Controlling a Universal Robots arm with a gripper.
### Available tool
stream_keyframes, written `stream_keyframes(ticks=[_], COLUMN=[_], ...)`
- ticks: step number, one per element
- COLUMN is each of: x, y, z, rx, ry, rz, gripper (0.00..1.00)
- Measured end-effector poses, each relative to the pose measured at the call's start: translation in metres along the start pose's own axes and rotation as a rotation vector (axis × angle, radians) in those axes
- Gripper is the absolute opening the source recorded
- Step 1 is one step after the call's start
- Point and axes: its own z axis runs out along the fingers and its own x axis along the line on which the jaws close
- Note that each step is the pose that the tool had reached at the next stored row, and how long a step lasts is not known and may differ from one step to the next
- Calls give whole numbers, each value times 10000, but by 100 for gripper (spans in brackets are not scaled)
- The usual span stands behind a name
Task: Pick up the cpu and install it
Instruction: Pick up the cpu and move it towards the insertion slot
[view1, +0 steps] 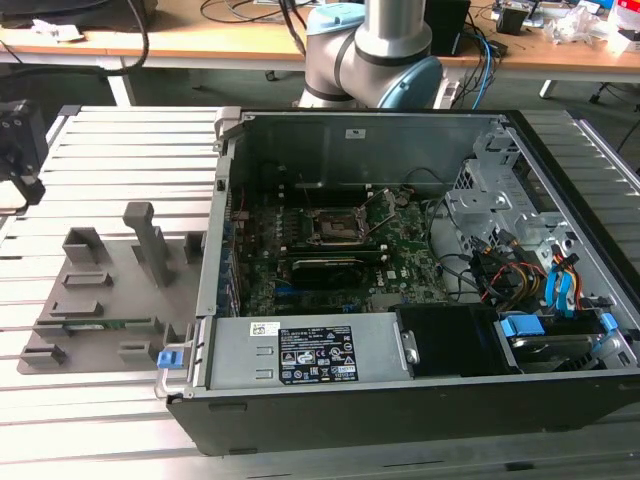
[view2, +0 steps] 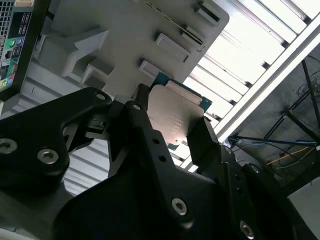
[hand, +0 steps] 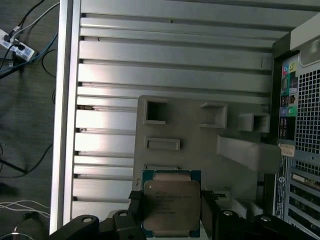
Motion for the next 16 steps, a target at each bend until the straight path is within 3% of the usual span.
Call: stream_keyframes(ticks=[5,6,8,12,14,16], x=[-7,-9,-12,-14,-16,-22], y=[-1,-2,-2,-3,1,39], z=[-254,-331,-412,-503,-533,-549], rx=[-1,-1,0,-1,-53,-56], ry=[-1,-1,0,-1,-2,-1], rz=[0,0,0,1,2,1], gripper=[55,55,55,55,55,55])
